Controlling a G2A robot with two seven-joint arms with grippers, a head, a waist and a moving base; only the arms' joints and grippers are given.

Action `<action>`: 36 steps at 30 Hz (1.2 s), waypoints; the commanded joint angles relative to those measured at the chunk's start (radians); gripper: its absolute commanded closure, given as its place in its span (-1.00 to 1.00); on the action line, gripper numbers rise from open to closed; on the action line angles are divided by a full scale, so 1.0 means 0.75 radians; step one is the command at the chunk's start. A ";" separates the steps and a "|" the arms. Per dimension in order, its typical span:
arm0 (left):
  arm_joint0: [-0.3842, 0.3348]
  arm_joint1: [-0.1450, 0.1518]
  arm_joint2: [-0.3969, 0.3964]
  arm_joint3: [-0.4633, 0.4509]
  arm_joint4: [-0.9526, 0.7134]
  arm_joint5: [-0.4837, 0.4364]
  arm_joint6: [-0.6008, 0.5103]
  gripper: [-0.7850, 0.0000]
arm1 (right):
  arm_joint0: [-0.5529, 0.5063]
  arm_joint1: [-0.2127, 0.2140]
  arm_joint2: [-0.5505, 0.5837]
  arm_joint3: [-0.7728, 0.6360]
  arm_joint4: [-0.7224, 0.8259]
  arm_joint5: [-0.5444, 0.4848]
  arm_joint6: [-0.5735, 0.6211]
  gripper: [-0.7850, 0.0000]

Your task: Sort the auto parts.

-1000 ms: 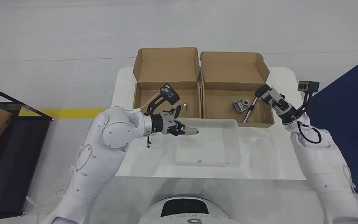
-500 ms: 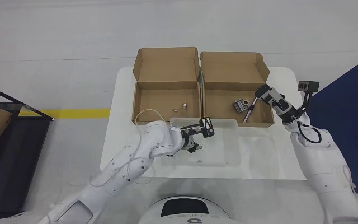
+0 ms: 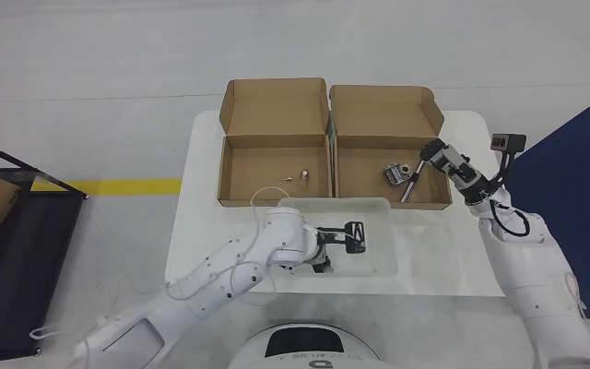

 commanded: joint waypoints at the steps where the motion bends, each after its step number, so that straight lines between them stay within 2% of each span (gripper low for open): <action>1: -0.019 -0.011 0.027 0.022 -0.004 0.014 -0.020 -0.69 | 0.000 0.000 0.000 0.000 0.001 0.000 0.001 -1.00; 22: -0.140 -0.087 0.153 0.158 -0.032 0.071 -0.072 -0.59 | 0.000 0.000 0.000 0.000 0.001 0.000 0.001 -1.00; 36: -0.156 -0.106 0.177 0.214 -0.095 0.028 -0.055 -0.44 | 0.000 0.000 0.000 0.000 0.001 0.000 0.001 -1.00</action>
